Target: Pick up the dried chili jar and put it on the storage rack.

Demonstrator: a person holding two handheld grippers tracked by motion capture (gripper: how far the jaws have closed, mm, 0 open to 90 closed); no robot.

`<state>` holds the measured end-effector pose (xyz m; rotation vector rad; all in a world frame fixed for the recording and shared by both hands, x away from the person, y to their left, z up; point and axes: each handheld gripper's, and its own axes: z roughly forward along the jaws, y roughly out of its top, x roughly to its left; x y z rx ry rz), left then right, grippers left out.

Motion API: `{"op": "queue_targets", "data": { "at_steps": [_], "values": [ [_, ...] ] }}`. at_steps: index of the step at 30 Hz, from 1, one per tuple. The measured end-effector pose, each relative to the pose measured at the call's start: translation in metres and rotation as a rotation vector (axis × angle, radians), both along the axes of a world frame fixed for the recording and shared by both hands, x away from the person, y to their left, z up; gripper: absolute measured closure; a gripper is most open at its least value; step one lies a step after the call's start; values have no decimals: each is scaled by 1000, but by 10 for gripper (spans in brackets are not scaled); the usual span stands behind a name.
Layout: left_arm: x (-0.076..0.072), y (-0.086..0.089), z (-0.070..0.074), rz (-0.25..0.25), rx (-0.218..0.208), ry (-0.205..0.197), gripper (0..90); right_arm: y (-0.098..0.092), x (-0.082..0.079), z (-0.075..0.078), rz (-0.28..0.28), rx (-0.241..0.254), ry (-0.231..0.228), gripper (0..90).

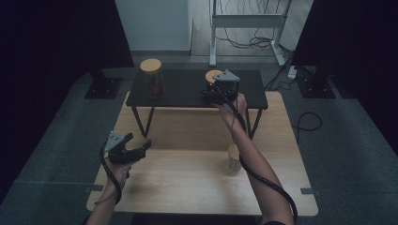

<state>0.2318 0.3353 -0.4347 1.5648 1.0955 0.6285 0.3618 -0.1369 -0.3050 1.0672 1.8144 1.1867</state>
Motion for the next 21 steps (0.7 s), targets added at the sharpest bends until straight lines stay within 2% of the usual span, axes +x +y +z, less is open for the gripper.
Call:
{"op": "queue_targets", "data": {
  "at_steps": [17,21],
  "values": [
    [-1,-2,0,-14,5,-1,92,3,-16,5,-35,-18,-35,76],
    [-3,-1,2,-11,1,-13,92,1,-22,1,-52,2,-50,52]
  ]
}}
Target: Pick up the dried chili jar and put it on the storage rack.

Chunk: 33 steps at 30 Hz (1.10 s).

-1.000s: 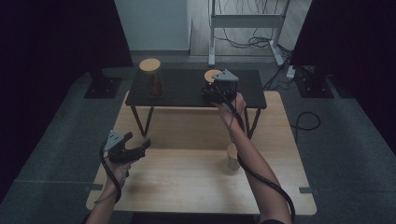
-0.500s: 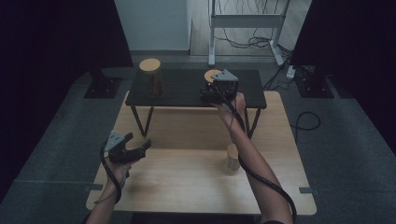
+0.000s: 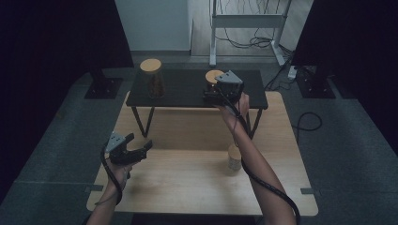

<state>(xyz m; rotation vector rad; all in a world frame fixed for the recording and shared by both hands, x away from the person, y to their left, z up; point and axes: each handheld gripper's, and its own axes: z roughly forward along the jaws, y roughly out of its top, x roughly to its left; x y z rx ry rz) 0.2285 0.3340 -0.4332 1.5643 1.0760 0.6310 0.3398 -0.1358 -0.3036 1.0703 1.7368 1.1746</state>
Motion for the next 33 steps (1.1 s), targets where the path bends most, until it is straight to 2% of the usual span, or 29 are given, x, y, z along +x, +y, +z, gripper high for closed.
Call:
{"op": "queue_targets", "data": {
  "at_steps": [18,25,33],
  "values": [
    [-1,-4,2,-11,4,-5,92,-11,-23,-11,-22,29,9,72],
    [1,-6,1,-19,11,4,92,-21,-37,-18,-17,61,-4,59],
    [-1,-8,2,-22,13,-3,92,-26,-51,-25,-3,70,-2,55]
  ]
}}
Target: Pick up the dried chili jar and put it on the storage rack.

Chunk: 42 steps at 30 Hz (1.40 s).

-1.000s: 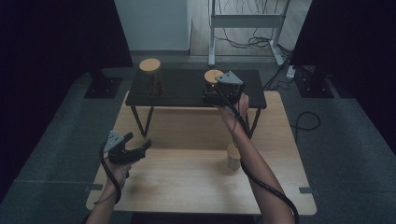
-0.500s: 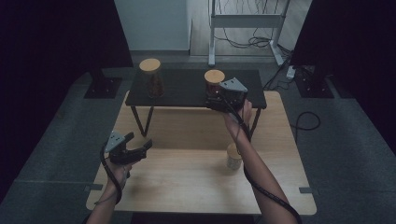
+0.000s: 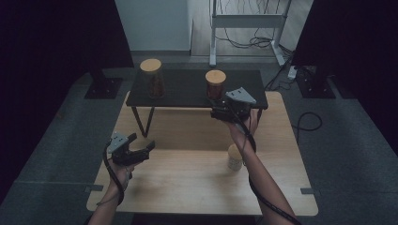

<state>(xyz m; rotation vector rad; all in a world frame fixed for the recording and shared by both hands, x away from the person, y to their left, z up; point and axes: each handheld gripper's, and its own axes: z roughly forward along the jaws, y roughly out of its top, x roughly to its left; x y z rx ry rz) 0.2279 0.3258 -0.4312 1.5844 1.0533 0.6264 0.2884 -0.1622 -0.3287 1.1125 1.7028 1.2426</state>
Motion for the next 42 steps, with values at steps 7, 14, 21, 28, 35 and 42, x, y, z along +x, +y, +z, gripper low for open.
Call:
{"op": "queue_targets", "data": {
  "at_steps": [7,14,21,28,35,42],
  "values": [
    [-1,1,1,-1,-4,-5,92,-3,-14,-11,5,12,7,54],
    [0,2,1,-1,-11,1,93,-8,-29,-23,14,25,7,54],
    [0,3,1,1,-12,2,93,-10,-45,-33,25,36,15,52],
    [0,3,1,3,-12,3,93,-17,-63,-47,27,53,29,51],
    [0,2,1,2,-9,4,93,-26,-75,-62,27,75,49,51],
    [0,3,1,5,-7,4,93,-34,-90,-76,25,90,66,51]
  ]
}}
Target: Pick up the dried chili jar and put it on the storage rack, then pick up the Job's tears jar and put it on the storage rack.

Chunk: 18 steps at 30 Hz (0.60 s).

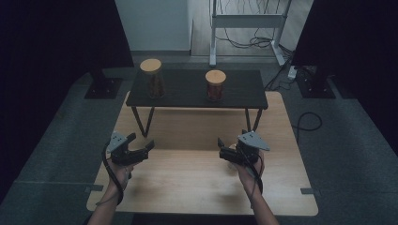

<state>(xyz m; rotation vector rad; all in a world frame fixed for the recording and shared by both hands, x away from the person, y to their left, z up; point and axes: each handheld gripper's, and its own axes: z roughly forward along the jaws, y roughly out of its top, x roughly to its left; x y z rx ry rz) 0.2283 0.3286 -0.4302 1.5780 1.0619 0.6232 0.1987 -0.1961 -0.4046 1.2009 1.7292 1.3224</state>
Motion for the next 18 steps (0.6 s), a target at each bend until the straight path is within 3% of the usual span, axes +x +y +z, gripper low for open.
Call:
{"op": "queue_targets", "data": {
  "at_steps": [10,18],
  "values": [
    [-1,0,1,0,5,-7,93,-1,-3,-17,7,-17,61,49],
    [0,0,0,-12,0,-5,93,0,-4,-18,17,-11,64,46]
  ]
}}
